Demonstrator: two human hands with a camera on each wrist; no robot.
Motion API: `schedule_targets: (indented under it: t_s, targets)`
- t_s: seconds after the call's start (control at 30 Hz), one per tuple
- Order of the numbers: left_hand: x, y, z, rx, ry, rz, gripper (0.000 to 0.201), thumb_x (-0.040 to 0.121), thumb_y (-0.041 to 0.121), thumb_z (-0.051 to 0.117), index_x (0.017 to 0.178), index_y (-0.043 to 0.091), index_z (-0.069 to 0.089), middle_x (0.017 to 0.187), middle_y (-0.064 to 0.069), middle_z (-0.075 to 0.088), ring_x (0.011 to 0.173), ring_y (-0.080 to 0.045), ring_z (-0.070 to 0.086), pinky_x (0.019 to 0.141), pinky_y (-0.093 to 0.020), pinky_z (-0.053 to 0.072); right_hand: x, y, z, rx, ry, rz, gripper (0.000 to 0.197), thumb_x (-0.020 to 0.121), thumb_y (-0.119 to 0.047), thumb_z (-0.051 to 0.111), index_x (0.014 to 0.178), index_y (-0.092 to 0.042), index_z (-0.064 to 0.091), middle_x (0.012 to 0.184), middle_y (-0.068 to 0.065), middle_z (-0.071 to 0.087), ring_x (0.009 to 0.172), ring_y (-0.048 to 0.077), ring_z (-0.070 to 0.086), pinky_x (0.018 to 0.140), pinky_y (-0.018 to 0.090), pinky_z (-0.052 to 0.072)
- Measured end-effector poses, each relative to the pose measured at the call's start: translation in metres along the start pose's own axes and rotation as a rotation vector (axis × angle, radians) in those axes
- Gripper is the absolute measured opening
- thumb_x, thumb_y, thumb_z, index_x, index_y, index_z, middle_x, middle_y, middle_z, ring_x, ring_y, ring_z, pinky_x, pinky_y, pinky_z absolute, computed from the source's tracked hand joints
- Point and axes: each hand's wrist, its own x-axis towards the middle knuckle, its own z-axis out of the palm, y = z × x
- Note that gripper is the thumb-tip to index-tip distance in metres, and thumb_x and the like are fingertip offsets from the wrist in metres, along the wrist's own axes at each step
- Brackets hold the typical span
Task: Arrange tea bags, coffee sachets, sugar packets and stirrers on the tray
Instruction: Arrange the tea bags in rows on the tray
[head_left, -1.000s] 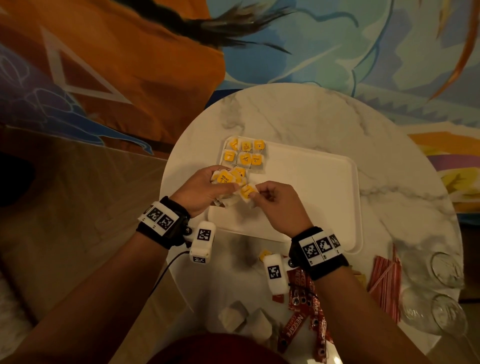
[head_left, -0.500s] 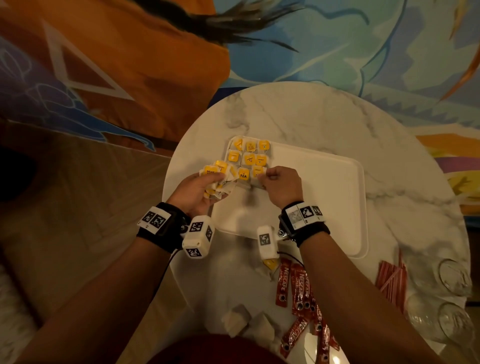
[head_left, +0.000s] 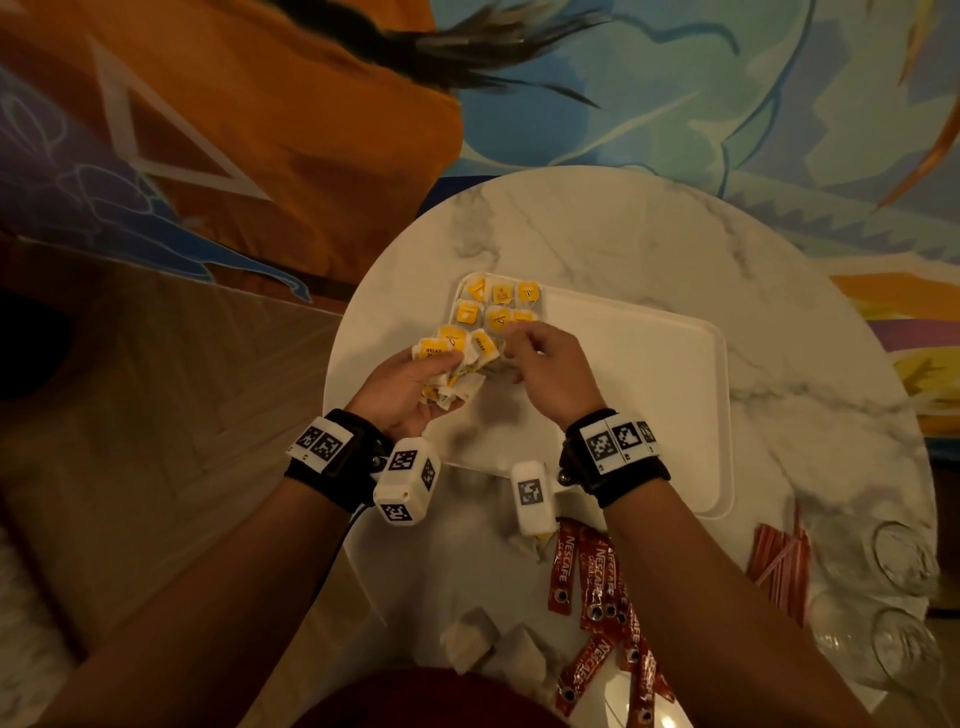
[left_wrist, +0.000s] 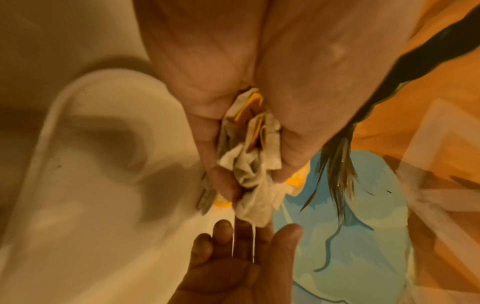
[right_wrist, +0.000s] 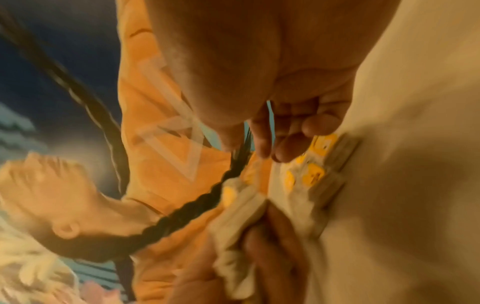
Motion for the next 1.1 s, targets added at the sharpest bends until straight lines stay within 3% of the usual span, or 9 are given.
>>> schedule_targets:
  t_s: [0.07,0.13,0.23,0.33,0.43,0.53,0.77,1.0,1.1]
  targets:
    - [-0.002,-0.002,0.003,-0.006,-0.019,0.003,0.032,0.098,0.009,0.056,0.130,0.006,0.061,0.111,-0.014,0.071,0.089,-0.023,0.072,0.069,-0.032,0.058,-0.009,-0.005,0.002,0.055,-0.101,0.011,0.017,0.098,-0.027,0.063,0.090,-0.018,0.075,0.074,-0.004,0.069,0.061,0.007,0.060,0.057,0.017,0.048]
    - [-0.003,-0.004,0.006,-0.024,-0.021,0.008,0.034,0.098,0.008,0.056,0.131,0.003,0.060,0.112,-0.016,0.069,0.092,-0.026,0.069,0.071,-0.032,0.057,-0.013,-0.006,0.004,0.059,-0.137,0.011,0.015,0.097,-0.022,0.064,0.087,-0.020,0.074,0.075,0.000,0.072,0.065,0.009,0.066,0.059,0.021,0.049]
    - [-0.004,-0.004,0.005,-0.058,0.005,0.027,0.029,0.097,0.007,0.057,0.126,0.004,0.061,0.107,-0.015,0.069,0.082,-0.024,0.072,0.066,-0.031,0.057,-0.013,-0.008,-0.001,0.160,-0.026,-0.021,0.015,0.098,-0.016,0.062,0.086,-0.017,0.071,0.083,0.009,0.075,0.076,0.019,0.073,0.067,0.028,0.055]
    - [-0.006,0.002,-0.006,-0.066,0.085,0.059,0.013,0.096,0.007,0.059,0.107,0.009,0.065,0.095,-0.011,0.071,0.078,-0.023,0.072,0.062,-0.030,0.058,-0.011,-0.018,-0.014,0.180,0.040,-0.105,0.015,0.099,-0.014,0.061,0.088,-0.020,0.068,0.083,0.004,0.075,0.074,0.014,0.073,0.067,0.023,0.055]
    - [-0.007,0.010,-0.022,-0.074,0.153,0.088,0.009,0.094,0.009,0.061,0.101,0.012,0.066,0.092,-0.010,0.071,0.079,-0.024,0.070,0.064,-0.032,0.058,-0.007,-0.019,-0.019,0.076,-0.001,-0.146,0.010,0.098,-0.019,0.063,0.090,-0.020,0.068,0.083,0.001,0.075,0.075,0.016,0.073,0.067,0.025,0.055]
    - [-0.010,0.016,-0.034,-0.096,0.169,0.092,0.013,0.094,0.009,0.059,0.106,0.012,0.063,0.099,-0.012,0.072,0.085,-0.026,0.072,0.072,-0.036,0.059,-0.002,-0.012,-0.010,-0.097,-0.086,-0.176,0.009,0.094,-0.029,0.065,0.090,-0.022,0.070,0.080,0.000,0.074,0.075,0.021,0.072,0.075,0.042,0.059]
    - [-0.017,0.016,-0.047,-0.172,0.166,0.080,0.017,0.095,0.005,0.048,0.109,0.008,0.058,0.096,-0.011,0.071,0.079,-0.023,0.075,0.069,-0.031,0.061,0.009,-0.003,0.032,-0.493,-0.379,-0.214,0.012,0.093,-0.026,0.068,0.100,-0.018,0.074,0.091,-0.005,0.069,0.082,0.013,0.065,0.079,0.034,0.053]
    - [-0.021,0.006,-0.045,-0.138,0.124,0.073,0.024,0.094,-0.002,0.052,0.115,0.005,0.061,0.098,-0.012,0.074,0.088,-0.026,0.074,0.072,-0.033,0.061,0.016,-0.008,0.047,-0.895,-0.279,-0.202,0.023,0.096,-0.036,0.057,0.109,-0.019,0.067,0.107,0.004,0.070,0.098,0.025,0.065,0.079,0.037,0.053]
    - [-0.020,0.001,-0.043,-0.115,0.143,0.074,0.035,0.091,-0.003,0.059,0.127,-0.002,0.058,0.111,-0.021,0.069,0.092,-0.030,0.071,0.069,-0.035,0.060,0.017,-0.011,0.044,-0.830,-0.226,-0.155,0.026,0.094,-0.038,0.059,0.112,-0.020,0.063,0.104,0.002,0.069,0.095,0.024,0.064,0.080,0.037,0.052]
